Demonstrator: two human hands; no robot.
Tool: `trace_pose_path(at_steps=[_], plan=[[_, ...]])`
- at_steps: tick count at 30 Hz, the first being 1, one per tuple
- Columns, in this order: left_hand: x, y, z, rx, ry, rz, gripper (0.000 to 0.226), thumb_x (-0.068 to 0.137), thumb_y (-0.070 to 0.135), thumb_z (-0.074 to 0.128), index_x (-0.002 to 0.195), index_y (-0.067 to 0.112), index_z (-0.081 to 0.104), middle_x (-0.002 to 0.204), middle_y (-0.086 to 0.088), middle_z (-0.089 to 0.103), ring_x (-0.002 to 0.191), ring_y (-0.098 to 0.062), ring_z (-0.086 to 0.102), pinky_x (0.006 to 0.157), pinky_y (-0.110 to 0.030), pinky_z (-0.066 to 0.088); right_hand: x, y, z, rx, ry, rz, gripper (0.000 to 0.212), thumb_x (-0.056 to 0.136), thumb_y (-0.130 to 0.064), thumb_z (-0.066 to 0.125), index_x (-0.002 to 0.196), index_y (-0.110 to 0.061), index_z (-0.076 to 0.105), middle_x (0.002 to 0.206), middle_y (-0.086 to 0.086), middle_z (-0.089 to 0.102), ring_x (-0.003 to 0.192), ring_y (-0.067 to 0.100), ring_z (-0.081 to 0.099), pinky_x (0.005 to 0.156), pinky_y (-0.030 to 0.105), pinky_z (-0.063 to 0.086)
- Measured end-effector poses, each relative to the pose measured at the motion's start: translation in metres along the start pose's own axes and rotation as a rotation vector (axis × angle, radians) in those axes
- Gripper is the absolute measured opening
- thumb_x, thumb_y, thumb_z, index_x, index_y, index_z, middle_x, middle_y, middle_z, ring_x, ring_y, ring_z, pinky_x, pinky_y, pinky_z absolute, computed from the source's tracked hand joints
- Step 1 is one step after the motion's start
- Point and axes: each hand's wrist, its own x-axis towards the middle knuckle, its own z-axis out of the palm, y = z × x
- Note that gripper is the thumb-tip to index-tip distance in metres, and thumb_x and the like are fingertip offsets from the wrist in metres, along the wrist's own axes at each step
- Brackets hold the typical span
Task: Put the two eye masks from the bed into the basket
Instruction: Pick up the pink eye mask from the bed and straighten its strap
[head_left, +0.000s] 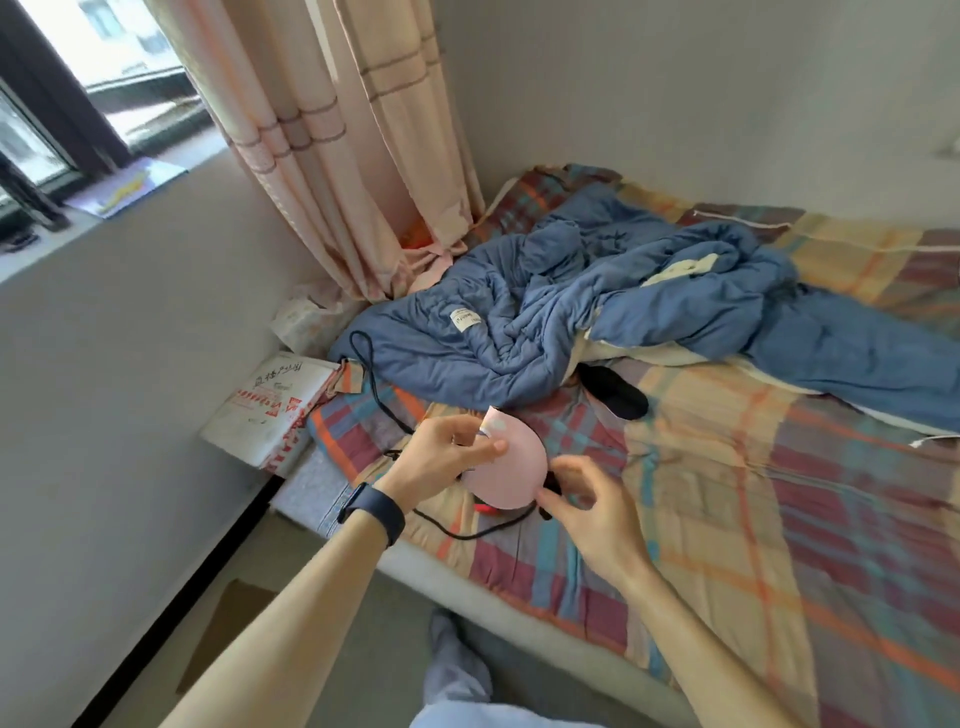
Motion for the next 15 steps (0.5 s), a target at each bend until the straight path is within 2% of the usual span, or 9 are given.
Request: trace_pose_path(at_steps=[3,5,7,9,11,13,15], plan=[[-0.021,0.016,-0.003,-0.007,0.037,0.000,0.016,0.079,0.048,0.076,0.086,0.033,0.076,0.079,0.013,0.073,0.071,-0.001,0.065,0.060,-0.019,0.050,-0.013,-0.010,-0.006,-0.062,-0.010,-0.026,0.015,0.081,-0.034,0.077,0.088,-0.040,0.066,0.087,-0.020,0.071,0.082,0.001,0.065,0.068,0.010,0.047],[-0.030,0.026,-0.007,-0.010,0.098,0.002,0.014,0.080,0.045,0.076,0.084,0.031,0.076,0.074,0.012,0.071,0.070,-0.005,0.064,0.059,-0.020,0.050,-0.019,-0.016,-0.010,-0.048,-0.044,-0.038,0.006,0.084,-0.039,0.072,0.086,-0.036,0.066,0.084,-0.017,0.072,0.078,0.003,0.066,0.066,0.015,0.050],[-0.036,0.033,-0.015,-0.021,0.214,0.014,0.010,0.081,0.039,0.076,0.084,0.030,0.075,0.075,0.008,0.069,0.071,-0.011,0.063,0.063,-0.026,0.051,-0.025,-0.022,-0.017,0.025,-0.050,-0.054,0.009,0.088,-0.037,0.067,0.082,-0.030,0.067,0.077,-0.014,0.071,0.072,0.006,0.064,0.065,0.020,0.049],[-0.042,0.038,-0.027,-0.044,0.331,0.018,0.005,0.082,0.035,0.077,0.083,0.031,0.074,0.075,0.005,0.067,0.073,-0.015,0.062,0.067,-0.036,0.054,-0.030,-0.026,-0.027,0.354,-0.037,0.009,0.022,0.092,-0.020,0.061,0.070,-0.022,0.066,0.068,-0.011,0.064,0.069,0.011,0.058,0.066,0.024,0.046],[-0.049,0.041,-0.034,-0.069,0.393,0.009,0.004,0.082,0.034,0.078,0.080,0.034,0.074,0.072,0.007,0.068,0.071,-0.010,0.063,0.069,-0.042,0.058,-0.037,-0.033,-0.038,0.878,-0.025,0.129,0.032,0.084,-0.002,0.054,0.058,-0.017,0.064,0.064,-0.003,0.061,0.072,0.016,0.060,0.076,0.030,0.048],[-0.055,0.043,-0.034,-0.088,0.403,0.004,0.005,0.081,0.033,0.078,0.079,0.035,0.074,0.069,0.012,0.070,0.068,-0.003,0.063,0.072,-0.046,0.059,-0.045,-0.044,-0.049,1.238,-0.014,0.173,0.021,0.071,-0.005,0.054,0.052,-0.013,0.058,0.060,0.001,0.056,0.070,0.020,0.063,0.085,0.039,0.048],[-0.061,0.045,-0.027,-0.169,0.397,-0.007,0.002,0.082,0.030,0.078,0.082,0.029,0.076,0.070,0.013,0.071,0.075,-0.012,0.064,0.075,-0.053,0.058,-0.049,-0.055,-0.058,1.421,-0.003,0.191,0.013,0.065,-0.012,0.055,0.053,-0.013,0.054,0.060,0.003,0.052,0.068,0.023,0.062,0.089,0.042,0.047]])
